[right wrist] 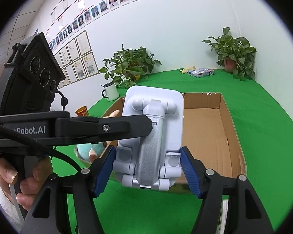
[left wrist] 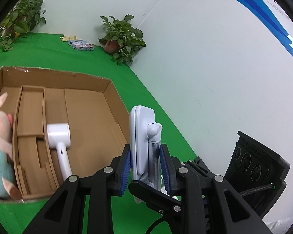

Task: Organize objects
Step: 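Lift the phone stand and carry it over the large box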

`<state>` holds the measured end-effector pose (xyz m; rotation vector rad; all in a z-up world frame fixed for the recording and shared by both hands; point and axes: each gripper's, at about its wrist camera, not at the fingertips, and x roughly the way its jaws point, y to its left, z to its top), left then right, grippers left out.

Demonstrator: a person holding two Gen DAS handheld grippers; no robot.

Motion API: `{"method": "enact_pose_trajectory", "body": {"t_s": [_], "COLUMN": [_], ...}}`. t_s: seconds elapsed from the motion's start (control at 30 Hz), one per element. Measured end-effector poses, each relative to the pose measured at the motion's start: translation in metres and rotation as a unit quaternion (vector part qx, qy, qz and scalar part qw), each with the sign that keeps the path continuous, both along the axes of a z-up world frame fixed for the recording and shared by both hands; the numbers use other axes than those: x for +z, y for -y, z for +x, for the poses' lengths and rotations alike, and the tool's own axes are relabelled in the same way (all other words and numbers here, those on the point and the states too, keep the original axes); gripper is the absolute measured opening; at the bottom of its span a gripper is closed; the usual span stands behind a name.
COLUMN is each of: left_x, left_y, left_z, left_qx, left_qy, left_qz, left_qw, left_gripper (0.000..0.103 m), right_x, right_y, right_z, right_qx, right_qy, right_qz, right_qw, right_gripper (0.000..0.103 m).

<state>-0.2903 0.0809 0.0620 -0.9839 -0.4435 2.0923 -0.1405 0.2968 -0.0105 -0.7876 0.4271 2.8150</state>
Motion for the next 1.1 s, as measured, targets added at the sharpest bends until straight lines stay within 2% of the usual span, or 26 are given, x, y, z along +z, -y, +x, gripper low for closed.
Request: {"method": "enact_pose_trajectory", "body": {"t_s": [0.13,0.27,0.63,0.83,1.1], "left_x": [-0.001,-0.015,-0.101,-0.138,-0.143], "left_y": [0.003,0.004,0.007,0.007,-0.001], "left_z": [-0.020,-0.040,-0.092,-0.110,-0.116], "left_qx": [0.005,0.014,0.037,0.053,0.057], "left_qy": [0.011,0.029,0.129,0.175,0.192], "left_qz": [-0.002,-0.008,-0.019,-0.047,-0.083], "left_qw": [0.9999,0.9995,0.9908,0.9820,0.9763], "left_gripper": [0.025,0.025,0.025,0.025,0.026], "right_x": [-0.001,-0.010,-0.071,-0.102,-0.109], "right_y": [-0.009,-0.021,-0.044,-0.054,-0.060], "right_z": [-0.016,-0.034,-0.075,-0.090,-0.093], "right_qx": [0.004,0.017,0.040,0.056,0.060], "right_qy": [0.011,0.030,0.114,0.152,0.186], "right_qz": [-0.007,-0.023,-0.101,-0.152,-0.181], "right_qw": [1.000,0.999,0.988,0.975,0.964], "right_gripper": [0.066,0.066,0.066,0.066,0.066]}}
